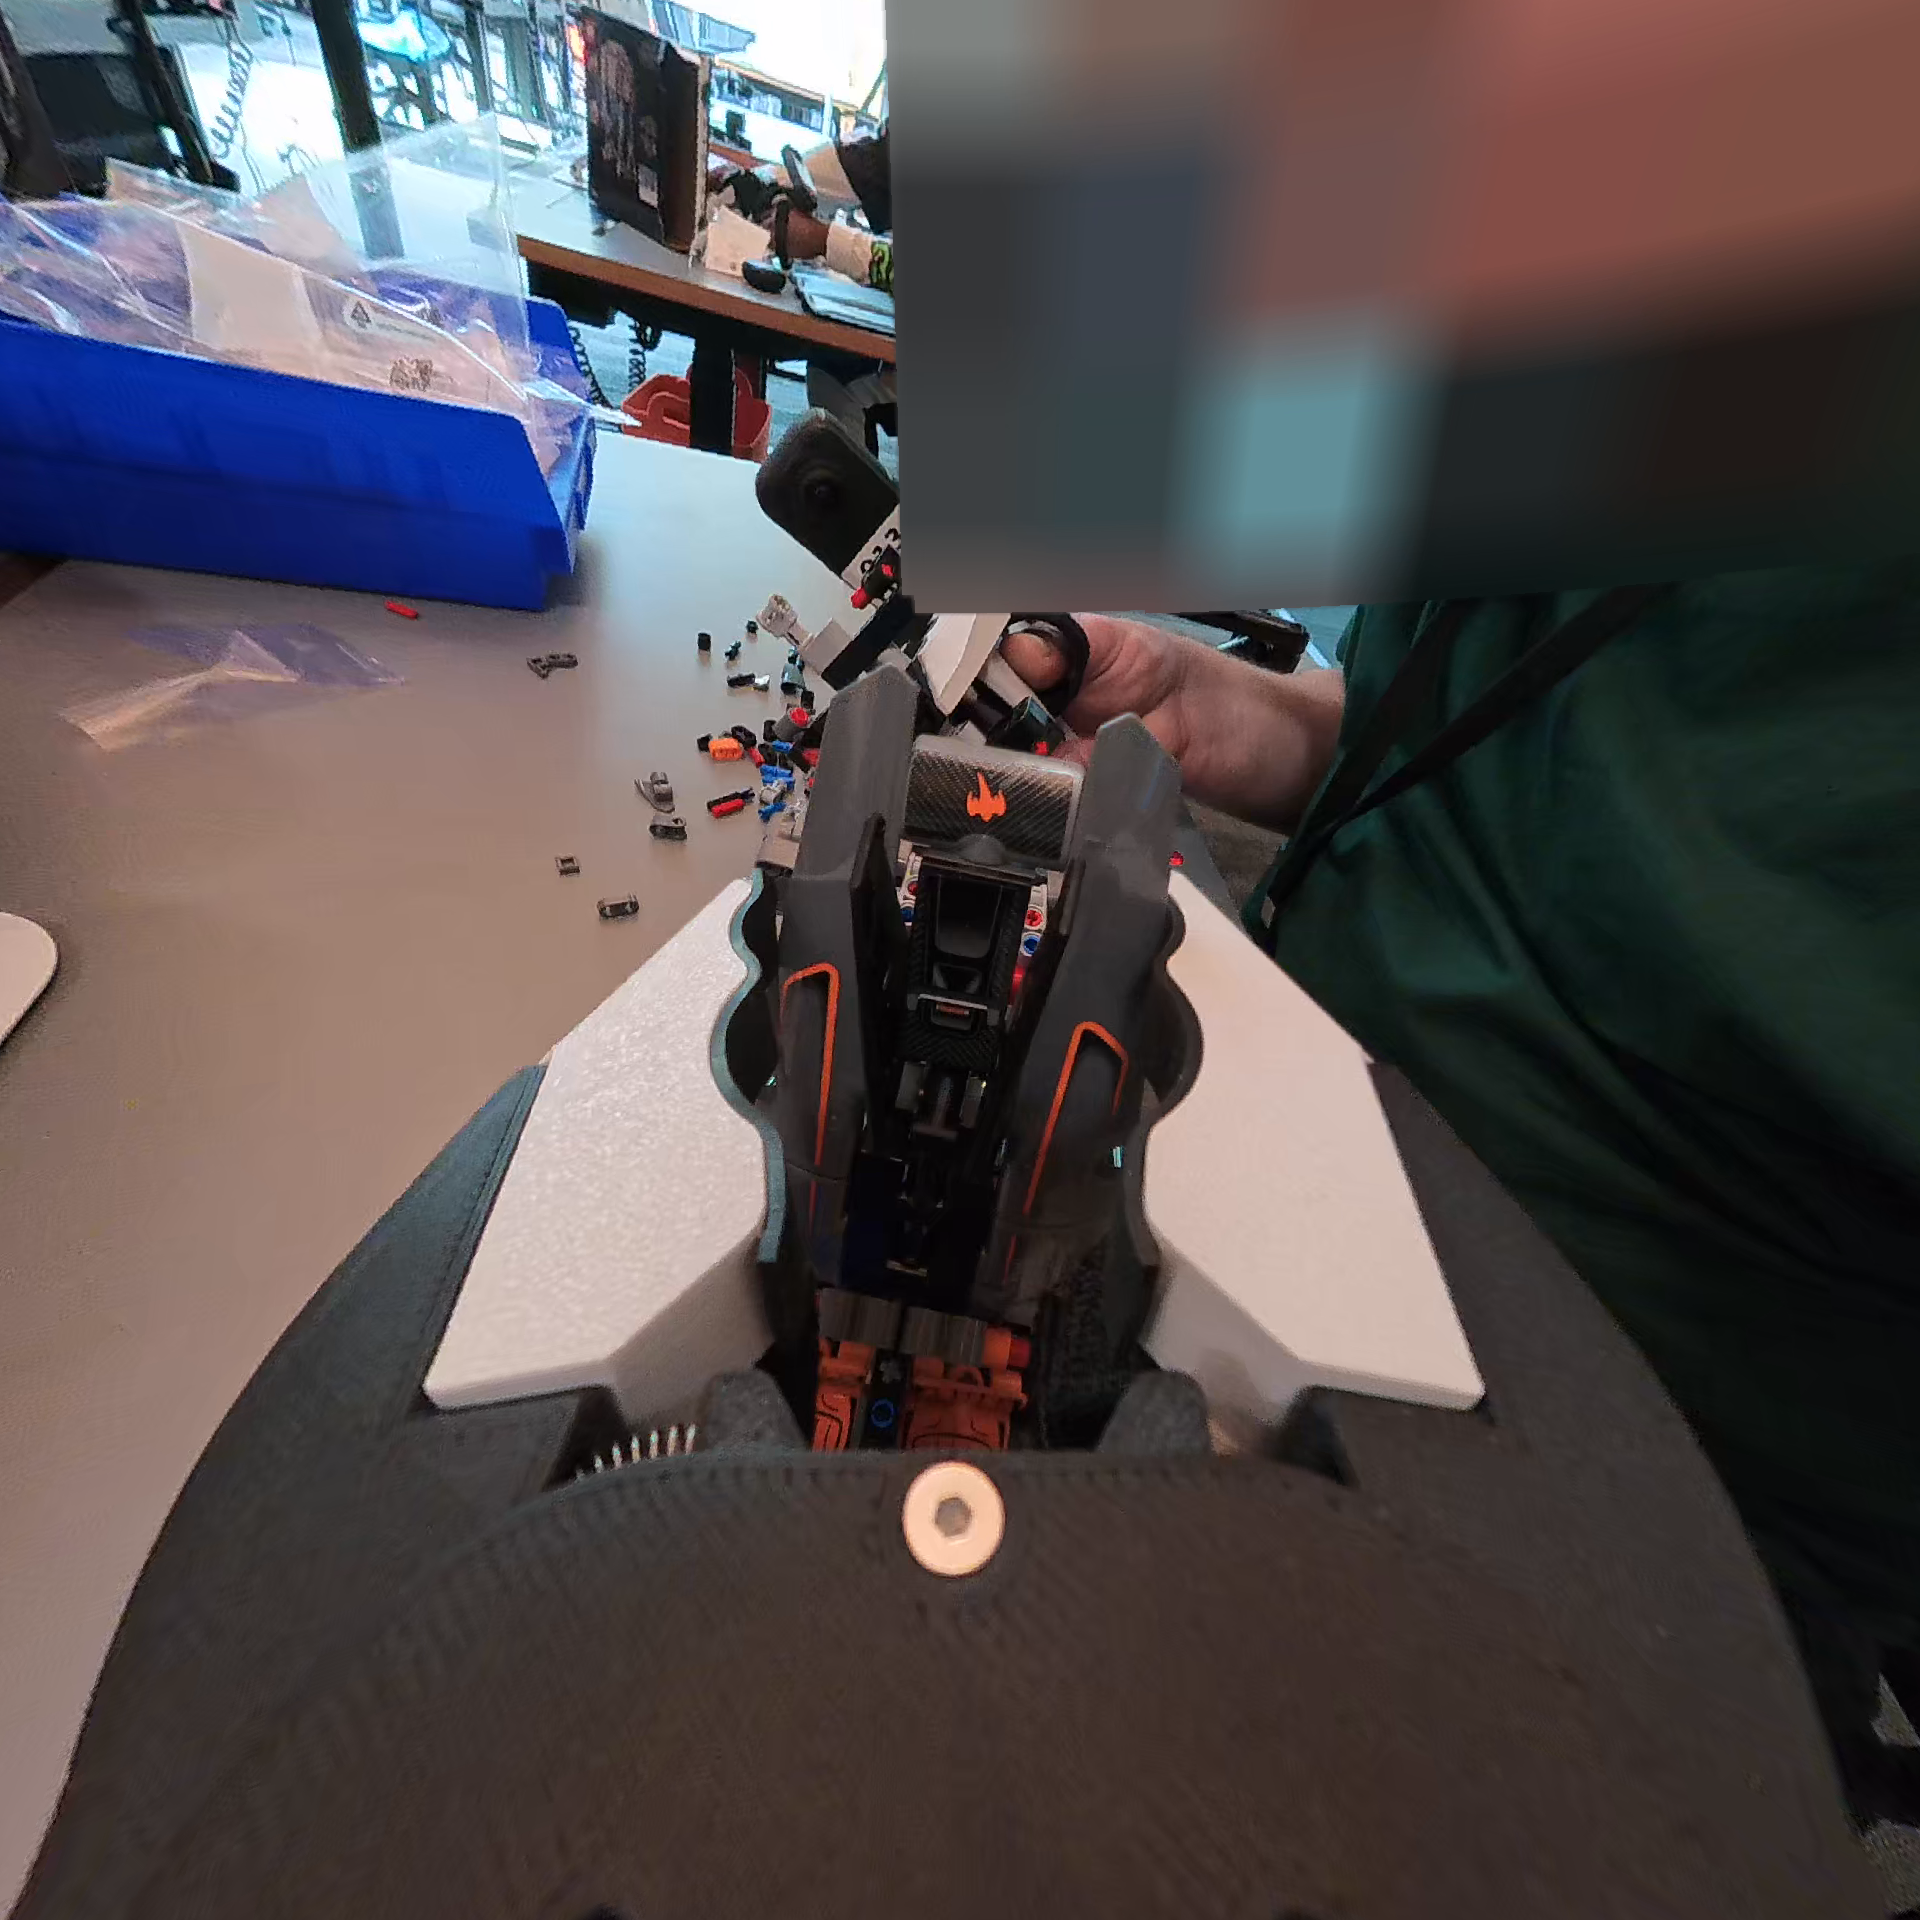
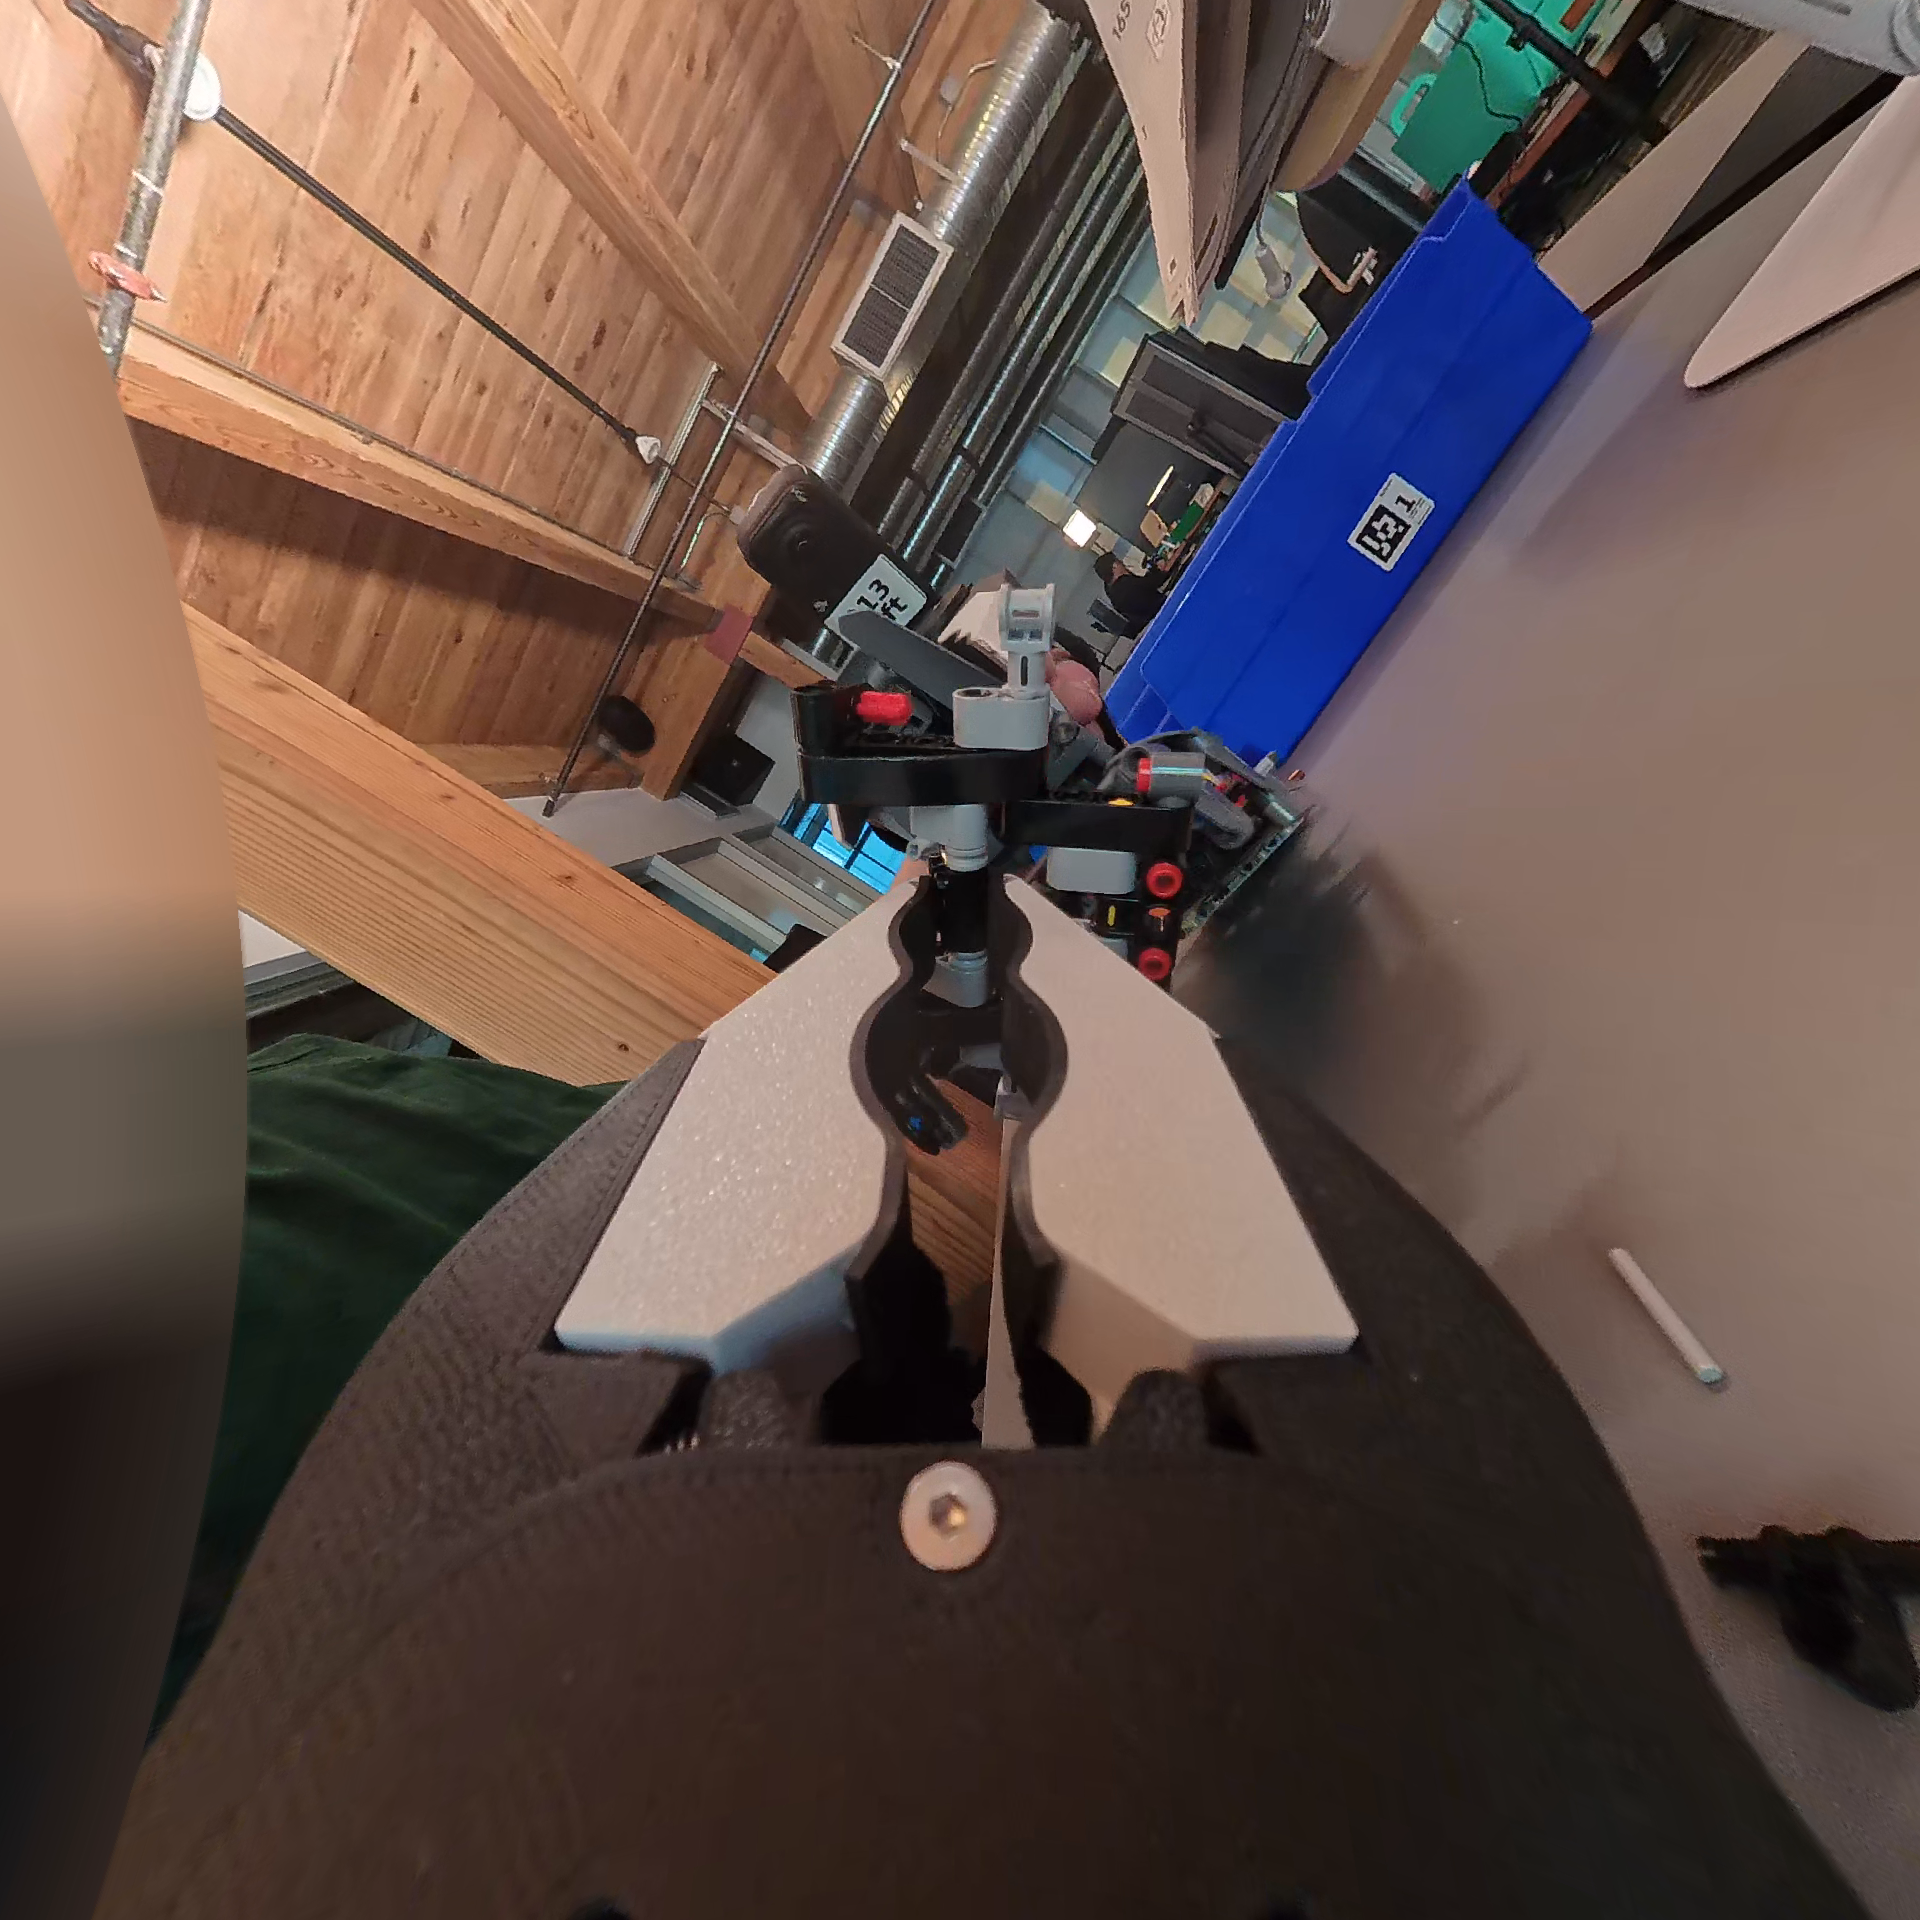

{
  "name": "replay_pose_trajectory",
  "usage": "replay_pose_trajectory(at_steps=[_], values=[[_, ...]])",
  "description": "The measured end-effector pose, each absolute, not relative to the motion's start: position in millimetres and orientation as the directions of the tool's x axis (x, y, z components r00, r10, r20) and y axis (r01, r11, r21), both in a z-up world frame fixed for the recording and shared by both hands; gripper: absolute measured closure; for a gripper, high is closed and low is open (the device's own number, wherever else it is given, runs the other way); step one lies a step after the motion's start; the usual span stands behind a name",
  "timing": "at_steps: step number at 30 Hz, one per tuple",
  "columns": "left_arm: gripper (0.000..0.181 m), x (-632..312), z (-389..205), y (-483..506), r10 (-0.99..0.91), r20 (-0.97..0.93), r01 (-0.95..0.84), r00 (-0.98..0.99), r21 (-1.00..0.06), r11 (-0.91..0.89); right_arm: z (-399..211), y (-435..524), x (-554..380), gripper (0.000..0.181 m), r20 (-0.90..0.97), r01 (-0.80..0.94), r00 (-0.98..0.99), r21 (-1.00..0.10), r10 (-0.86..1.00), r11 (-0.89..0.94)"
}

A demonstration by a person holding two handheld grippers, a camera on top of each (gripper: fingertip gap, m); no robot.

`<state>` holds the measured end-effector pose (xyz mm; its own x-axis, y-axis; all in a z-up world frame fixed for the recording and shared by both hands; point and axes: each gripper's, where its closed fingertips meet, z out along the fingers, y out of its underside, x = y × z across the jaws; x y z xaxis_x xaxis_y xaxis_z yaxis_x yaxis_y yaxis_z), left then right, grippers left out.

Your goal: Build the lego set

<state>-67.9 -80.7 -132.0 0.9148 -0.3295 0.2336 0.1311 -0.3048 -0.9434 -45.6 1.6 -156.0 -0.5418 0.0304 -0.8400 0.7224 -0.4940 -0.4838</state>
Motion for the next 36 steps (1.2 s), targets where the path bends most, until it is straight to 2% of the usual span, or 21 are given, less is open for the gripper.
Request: replay_pose_trajectory(at_steps=[10, 36], values=[[0.113, -71.0, -124.2, -83.3, -0.327, 0.227, 0.14, 0.917, -0.953, -0.269, -155.1, 4.0, -46.2, 0.175, -0.84, 0.721, -0.542, -0.479, 0.024, -0.501], [0.114, -57.7, -160.5, -25.2, -0.187, 0.021, -0.069, 0.982, -0.885, -0.461, -130.8, 2.2, -41.0, 0.175, -0.823, 0.692, -0.561, -0.525, 0.089, -0.495]])
